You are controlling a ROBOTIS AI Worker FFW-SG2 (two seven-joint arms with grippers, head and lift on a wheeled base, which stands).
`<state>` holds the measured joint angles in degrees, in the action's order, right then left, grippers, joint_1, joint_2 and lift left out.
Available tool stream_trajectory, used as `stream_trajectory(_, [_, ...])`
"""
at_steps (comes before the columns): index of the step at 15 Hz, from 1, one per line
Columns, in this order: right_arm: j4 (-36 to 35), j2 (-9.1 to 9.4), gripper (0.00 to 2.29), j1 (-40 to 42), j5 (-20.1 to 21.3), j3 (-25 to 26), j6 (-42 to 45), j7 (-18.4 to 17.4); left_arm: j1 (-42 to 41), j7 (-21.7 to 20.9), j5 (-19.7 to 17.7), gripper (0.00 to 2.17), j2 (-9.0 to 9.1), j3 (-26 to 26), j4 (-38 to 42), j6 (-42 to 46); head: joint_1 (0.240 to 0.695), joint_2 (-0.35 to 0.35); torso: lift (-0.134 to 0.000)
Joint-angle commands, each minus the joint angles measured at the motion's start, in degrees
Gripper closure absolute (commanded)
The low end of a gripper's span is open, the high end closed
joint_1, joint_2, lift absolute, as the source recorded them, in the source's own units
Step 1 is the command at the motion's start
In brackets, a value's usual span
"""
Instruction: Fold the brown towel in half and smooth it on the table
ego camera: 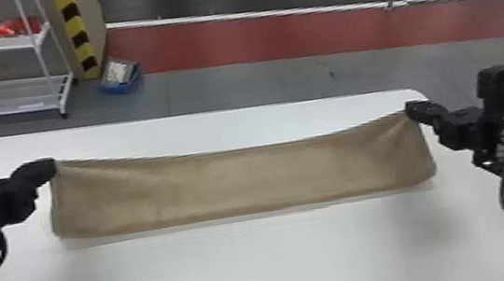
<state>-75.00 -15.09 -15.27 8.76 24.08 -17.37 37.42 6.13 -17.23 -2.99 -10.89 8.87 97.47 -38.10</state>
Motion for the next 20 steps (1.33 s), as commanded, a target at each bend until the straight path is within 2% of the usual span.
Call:
stream_trajectory(1, [2.49, 0.15, 1.43, -1.43, 1.44, -1.49, 1.06, -0.95, 0.9, 0.1, 0.62, 1.39, -0.45, -1.05, -1.4, 0.0, 0.695, -0.125, -0.12])
stream_trajectory(2, [3.63, 0.15, 1.04, -1.78, 1.87, -2.19, 1.23, -2.97, 1.34, 0.18, 1.85, 1.25, -0.36, -1.57, -1.93, 0.0, 0.695, -0.12, -0.12])
stream_trajectory(3, [3.72, 0.23, 0.21, -1.6, 1.96, -2.46, 2.46, -5.34, 1.69, 0.97, 2.11, 0.72, -0.45, -2.37, -2.37, 0.35, 0.695, -0.118, -0.12])
stream_trajectory(4, [3.63, 0.32, 0.0, -1.6, 1.96, -2.46, 2.81, -5.96, 2.13, 1.24, 2.55, 0.08, -0.45, -2.72, -2.9, 0.88, 0.695, -0.12, -0.12])
stream_trajectory(5, [3.46, 0.32, 0.0, -1.51, 1.96, -2.11, 3.34, -6.66, 2.3, 2.12, 3.17, 0.0, -0.27, -2.98, -2.98, 1.05, 0.695, -0.122, -0.12])
stream_trajectory(9, [-2.25, -0.03, 0.06, 3.14, -0.23, 0.27, 3.52, -6.48, 1.25, 3.96, 2.99, 0.03, -0.45, -1.84, -2.37, 2.99, 0.695, -0.127, -0.12])
stream_trajectory(13, [-12.98, -0.12, 0.08, 11.14, -5.68, 3.78, 1.06, -1.03, -5.08, 3.08, -3.07, 0.03, -0.27, 2.2, 4.93, 3.51, 0.695, -0.129, -0.12])
stream_trajectory(15, [-18.51, 0.15, 0.08, 15.8, -9.2, 4.05, 1.06, -0.07, -9.82, 3.26, -6.15, 0.03, 0.52, 3.87, 10.29, 8.08, 0.695, -0.128, -0.12])
stream_trajectory(17, [-24.05, 1.9, 0.08, 20.46, -13.07, 4.75, 1.76, -0.07, -15.19, 4.67, -7.64, 0.04, 2.1, 3.96, 14.59, 16.7, 0.695, -0.125, -0.12])
stream_trajectory(20, [-32.4, 7.09, 0.08, 28.63, -18.16, 2.99, 6.15, -0.16, -21.51, 8.27, -6.94, 0.05, 3.95, 0.62, 20.13, 18.98, 0.695, -0.116, -0.12])
